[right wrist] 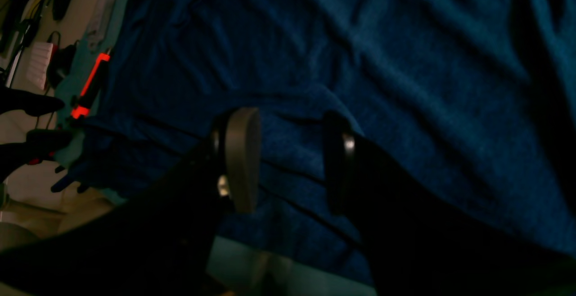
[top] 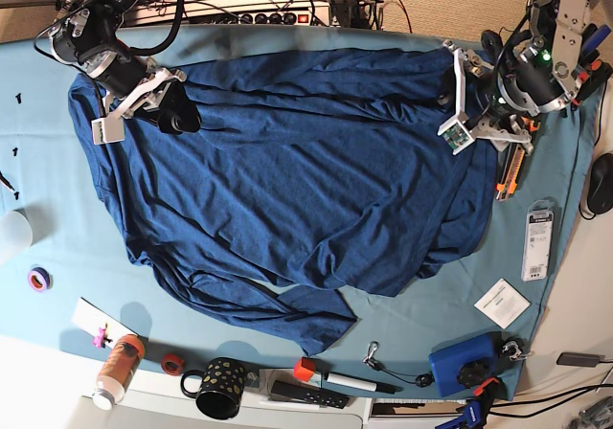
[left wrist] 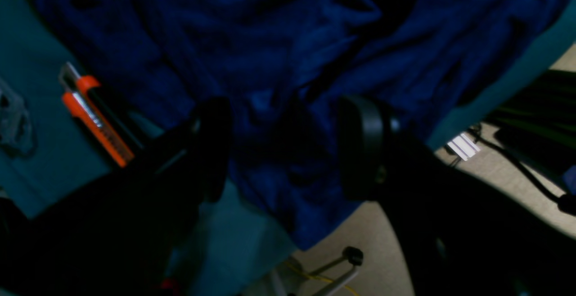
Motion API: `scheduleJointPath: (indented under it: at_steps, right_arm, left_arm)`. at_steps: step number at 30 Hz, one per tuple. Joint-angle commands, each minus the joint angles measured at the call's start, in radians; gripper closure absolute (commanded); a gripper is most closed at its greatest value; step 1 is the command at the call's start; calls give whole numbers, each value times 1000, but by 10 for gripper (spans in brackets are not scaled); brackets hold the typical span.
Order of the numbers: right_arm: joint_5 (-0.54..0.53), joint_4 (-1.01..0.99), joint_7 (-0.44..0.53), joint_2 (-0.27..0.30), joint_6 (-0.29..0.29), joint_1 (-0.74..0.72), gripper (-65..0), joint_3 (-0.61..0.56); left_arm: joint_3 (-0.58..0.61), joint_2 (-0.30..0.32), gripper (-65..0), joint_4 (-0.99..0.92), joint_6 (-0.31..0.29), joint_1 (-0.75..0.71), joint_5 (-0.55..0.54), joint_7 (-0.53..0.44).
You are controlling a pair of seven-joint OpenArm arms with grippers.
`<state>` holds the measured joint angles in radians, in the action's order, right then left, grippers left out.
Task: Layout the t-shirt on the table in an organized manner, then fold the t-shirt properly
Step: 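Pull the grasped shirt edge with the left gripper toward the table edge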
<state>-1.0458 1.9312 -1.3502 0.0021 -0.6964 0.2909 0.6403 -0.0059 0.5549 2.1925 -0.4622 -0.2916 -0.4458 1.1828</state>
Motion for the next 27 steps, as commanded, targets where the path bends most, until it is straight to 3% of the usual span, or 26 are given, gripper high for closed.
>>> scheduleJointPath:
  at_steps: [1, 9, 13, 17, 25, 27]
  right_arm:
    - [-27, 18, 19, 9, -2, -6, -232, 2]
    - [-28, 18, 28, 21, -2, -6, -233, 3]
    - [-29, 18, 43, 49, -2, -6, -287, 3]
    - [-30, 18, 75, 73, -2, -6, -289, 19]
    - [-32, 18, 79, 82, -2, -8, -288, 185]
    - [-85, 18, 60, 82, -2, -8, -288, 237]
  left_arm:
    - [-5, 13, -369, 13, 2, -3, -2, -17]
    - [-5, 13, -369, 13, 10, -27, -3, -84]
    - [-5, 13, -369, 13, 10, -27, -3, -84]
    - [-5, 12, -369, 13, 10, -27, -3, -85]
    - [-5, 11, -369, 13, 10, -27, -3, -108]
    - [-5, 11, -369, 13, 10, -27, -3, -108]
